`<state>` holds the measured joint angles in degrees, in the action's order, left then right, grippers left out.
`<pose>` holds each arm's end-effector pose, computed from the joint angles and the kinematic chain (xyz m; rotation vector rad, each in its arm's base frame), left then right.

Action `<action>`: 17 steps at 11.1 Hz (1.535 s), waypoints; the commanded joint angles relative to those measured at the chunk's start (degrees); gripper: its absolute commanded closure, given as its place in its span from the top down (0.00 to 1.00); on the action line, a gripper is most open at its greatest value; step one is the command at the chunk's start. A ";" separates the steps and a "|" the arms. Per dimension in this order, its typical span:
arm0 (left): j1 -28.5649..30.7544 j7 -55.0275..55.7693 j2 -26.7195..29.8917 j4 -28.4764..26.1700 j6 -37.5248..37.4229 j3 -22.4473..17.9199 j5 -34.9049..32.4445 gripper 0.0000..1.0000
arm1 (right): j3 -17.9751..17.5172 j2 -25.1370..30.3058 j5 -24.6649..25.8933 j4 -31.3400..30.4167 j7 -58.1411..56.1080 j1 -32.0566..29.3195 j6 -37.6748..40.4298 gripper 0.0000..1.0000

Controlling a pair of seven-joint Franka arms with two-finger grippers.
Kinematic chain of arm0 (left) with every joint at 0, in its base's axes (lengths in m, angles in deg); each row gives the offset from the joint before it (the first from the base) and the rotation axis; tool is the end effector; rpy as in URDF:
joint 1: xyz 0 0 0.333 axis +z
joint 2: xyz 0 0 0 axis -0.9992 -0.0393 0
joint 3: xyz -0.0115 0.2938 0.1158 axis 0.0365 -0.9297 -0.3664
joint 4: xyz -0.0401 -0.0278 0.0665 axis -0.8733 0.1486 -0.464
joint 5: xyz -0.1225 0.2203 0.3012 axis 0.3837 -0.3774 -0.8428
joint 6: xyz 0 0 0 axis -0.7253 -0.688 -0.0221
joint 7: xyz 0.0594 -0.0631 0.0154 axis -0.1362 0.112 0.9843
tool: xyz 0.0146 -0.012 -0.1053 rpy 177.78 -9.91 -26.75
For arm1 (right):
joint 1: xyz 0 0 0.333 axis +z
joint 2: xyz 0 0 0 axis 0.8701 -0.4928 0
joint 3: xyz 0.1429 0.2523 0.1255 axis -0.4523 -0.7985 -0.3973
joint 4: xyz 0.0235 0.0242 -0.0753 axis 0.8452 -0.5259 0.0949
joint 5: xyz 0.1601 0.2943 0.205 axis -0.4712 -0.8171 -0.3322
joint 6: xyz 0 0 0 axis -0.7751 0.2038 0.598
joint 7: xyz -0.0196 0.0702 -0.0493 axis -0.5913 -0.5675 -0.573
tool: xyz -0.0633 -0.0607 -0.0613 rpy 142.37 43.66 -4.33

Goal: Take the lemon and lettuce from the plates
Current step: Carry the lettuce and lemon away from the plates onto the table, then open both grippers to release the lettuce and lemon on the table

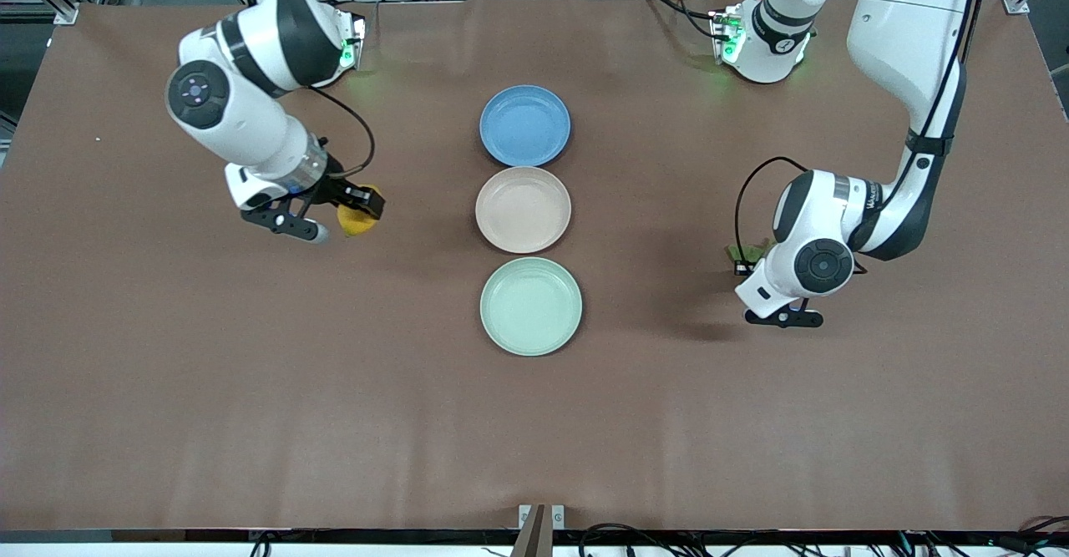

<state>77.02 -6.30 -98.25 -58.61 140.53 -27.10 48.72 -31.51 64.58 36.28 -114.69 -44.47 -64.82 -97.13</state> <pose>0.5910 -0.1331 0.2192 -2.9464 0.1336 0.4175 0.5095 0.2052 0.4125 -2.9866 0.4763 0.1600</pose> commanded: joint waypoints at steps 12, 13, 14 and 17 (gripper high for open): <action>4.66 -4.06 19.80 5.43 -6.51 1.05 10.08 1.00 | 10.89 -1.15 8.83 -2.92 -37.02 -8.83 -1.59 0.00; 4.66 -3.98 20.59 6.84 -10.02 0.96 10.08 1.00 | 11.07 -2.20 10.23 -2.92 -37.63 -8.93 -2.38 0.00; 4.75 -3.80 22.17 6.85 -13.01 0.87 10.08 1.00 | 11.07 -3.43 10.51 -3.10 -37.73 -9.01 -3.87 0.00; 6.59 -4.50 25.16 6.15 -18.65 0.87 10.17 1.00 | 11.07 -8.17 11.47 -6.43 -37.82 -9.36 -13.25 0.00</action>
<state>81.68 -10.24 -75.71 -51.45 125.88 -26.51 57.34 -19.82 59.62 46.02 -118.67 -81.53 -73.14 -103.76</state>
